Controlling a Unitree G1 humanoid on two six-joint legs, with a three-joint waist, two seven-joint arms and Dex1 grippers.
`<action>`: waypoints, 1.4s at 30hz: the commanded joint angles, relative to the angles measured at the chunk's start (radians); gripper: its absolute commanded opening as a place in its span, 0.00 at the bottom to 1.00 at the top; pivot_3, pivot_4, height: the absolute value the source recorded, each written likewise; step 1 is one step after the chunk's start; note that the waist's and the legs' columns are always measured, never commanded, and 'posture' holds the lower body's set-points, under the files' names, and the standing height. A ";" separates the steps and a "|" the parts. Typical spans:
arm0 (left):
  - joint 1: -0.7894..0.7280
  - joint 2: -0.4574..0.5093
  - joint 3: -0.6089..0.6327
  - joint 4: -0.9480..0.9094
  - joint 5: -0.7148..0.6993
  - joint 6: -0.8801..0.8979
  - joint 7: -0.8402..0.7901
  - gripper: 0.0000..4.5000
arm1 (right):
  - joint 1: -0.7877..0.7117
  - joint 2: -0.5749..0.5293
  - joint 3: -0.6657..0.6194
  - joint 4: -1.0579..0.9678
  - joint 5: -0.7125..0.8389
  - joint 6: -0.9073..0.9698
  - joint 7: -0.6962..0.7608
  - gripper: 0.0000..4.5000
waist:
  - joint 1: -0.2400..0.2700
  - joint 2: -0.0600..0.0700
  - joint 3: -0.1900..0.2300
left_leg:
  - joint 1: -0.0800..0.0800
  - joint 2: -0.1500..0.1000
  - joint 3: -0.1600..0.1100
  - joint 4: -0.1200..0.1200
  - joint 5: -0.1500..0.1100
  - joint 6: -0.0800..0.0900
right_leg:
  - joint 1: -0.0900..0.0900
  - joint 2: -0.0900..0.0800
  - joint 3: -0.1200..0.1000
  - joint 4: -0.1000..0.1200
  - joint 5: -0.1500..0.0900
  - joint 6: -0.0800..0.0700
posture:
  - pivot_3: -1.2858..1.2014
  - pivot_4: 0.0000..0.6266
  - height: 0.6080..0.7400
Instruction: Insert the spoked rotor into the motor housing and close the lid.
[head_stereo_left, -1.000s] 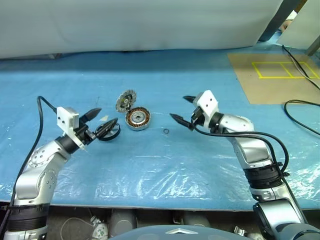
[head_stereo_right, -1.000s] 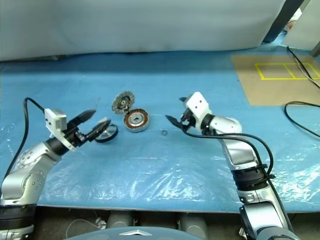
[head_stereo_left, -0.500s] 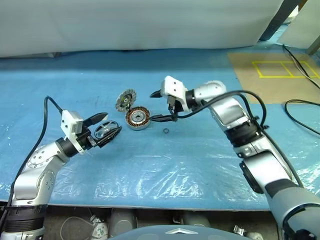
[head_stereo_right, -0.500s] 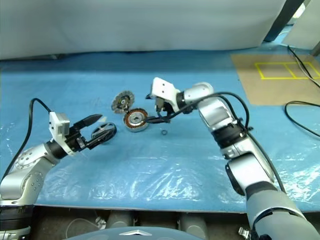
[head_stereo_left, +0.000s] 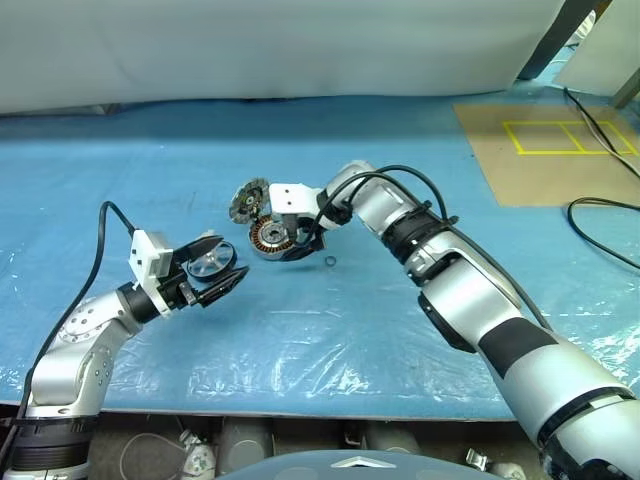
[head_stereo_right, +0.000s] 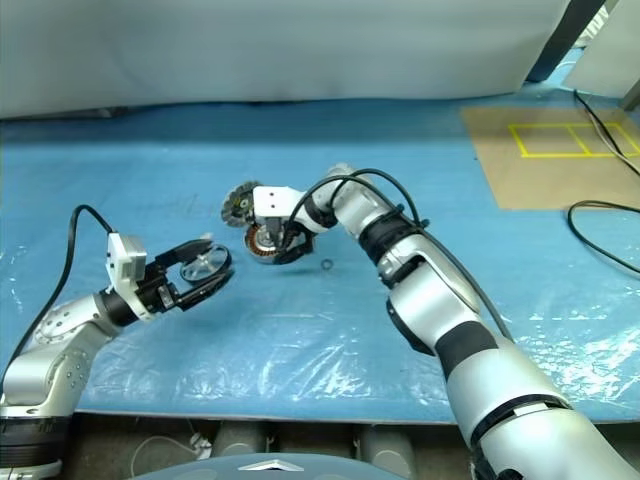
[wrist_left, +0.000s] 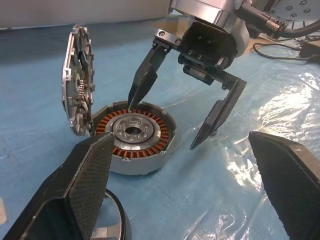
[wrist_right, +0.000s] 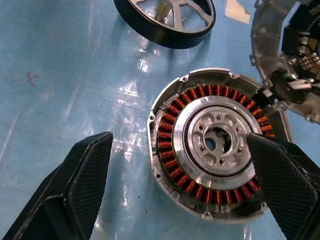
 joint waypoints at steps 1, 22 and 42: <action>0.014 -0.005 0.006 -0.055 0.002 -0.020 0.010 1.00 | -0.068 0.041 -0.009 0.097 -0.053 -0.079 -0.069 1.00 | 0.000 0.000 0.000 | 0.000 0.000 0.000 0.001 0.000 0.000 | -0.001 0.000 0.000 0.002 -0.001 -0.001 | 0.52 0.24 1.00; 0.031 -0.062 -0.046 -0.084 0.018 -0.005 0.066 1.00 | -0.040 0.066 -0.001 0.186 -0.217 -0.206 -0.055 1.00 | 0.002 0.000 0.000 | 0.002 0.001 0.000 0.006 -0.001 0.002 | -0.001 0.000 0.000 0.010 -0.002 -0.004 | 0.52 0.24 1.00; 0.017 -0.093 -0.076 -0.072 0.036 -0.021 0.092 1.00 | -0.050 0.084 -0.012 0.155 -0.250 -0.144 -0.038 0.39 | -0.002 0.000 0.000 | 0.005 0.001 0.000 0.006 -0.003 0.001 | 0.001 0.000 0.001 0.010 -0.003 -0.004 | 0.52 0.24 1.00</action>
